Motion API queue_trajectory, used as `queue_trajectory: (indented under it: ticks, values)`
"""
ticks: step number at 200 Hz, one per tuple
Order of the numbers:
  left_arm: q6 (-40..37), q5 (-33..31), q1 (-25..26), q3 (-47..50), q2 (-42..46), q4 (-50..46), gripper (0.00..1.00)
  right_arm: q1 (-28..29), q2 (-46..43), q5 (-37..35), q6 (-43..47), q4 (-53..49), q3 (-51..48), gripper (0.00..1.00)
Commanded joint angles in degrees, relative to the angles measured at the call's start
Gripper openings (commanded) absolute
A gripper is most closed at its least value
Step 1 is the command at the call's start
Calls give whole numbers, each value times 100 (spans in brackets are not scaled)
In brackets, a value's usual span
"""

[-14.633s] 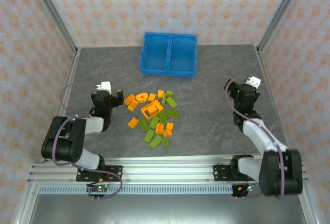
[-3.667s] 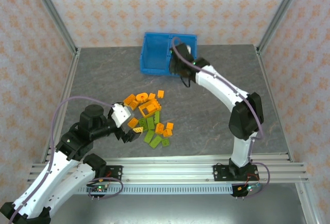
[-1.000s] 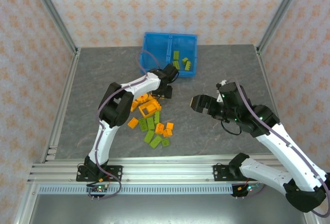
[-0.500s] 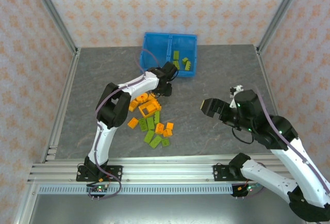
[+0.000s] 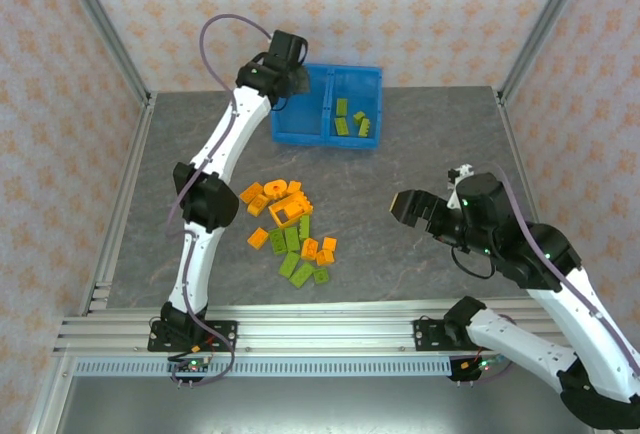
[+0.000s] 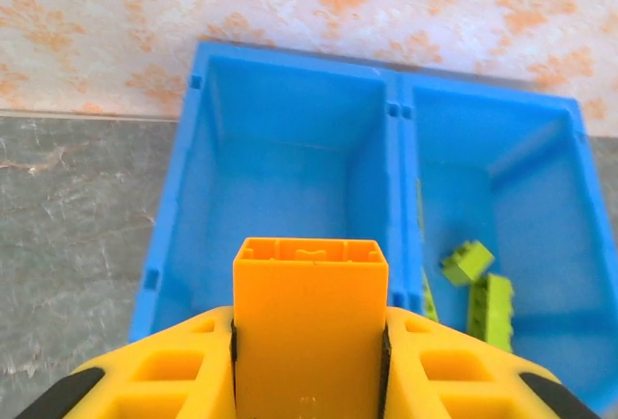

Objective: Sort the legos into containers by color

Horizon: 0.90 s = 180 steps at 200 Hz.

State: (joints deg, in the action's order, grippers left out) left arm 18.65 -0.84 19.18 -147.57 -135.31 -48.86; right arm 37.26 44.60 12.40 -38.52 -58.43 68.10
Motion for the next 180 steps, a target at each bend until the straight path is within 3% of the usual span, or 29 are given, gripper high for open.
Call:
queue_trajectory:
  ticks: [1,38,79,122,140,180]
  values:
    - [-268,617,-97,-280,-669,-151,30,37,181,-113,17,121,226,100]
    - [-338,682,-118,-277,-1011,240,32,37,430,-41,88,6,376,99]
    - [-237,620,-116,-281,-1016,302,58,38,285,-130,-65,47,281,99]
    - [-166,933,-109,-79,-239,-261,59,36,345,-164,14,177,257,100]
    - [22,919,-103,874,655,-306,59,36,432,-159,78,265,228,100]
    - [421,322,-107,4870,3503,760,61,38,656,-138,289,394,151,100]
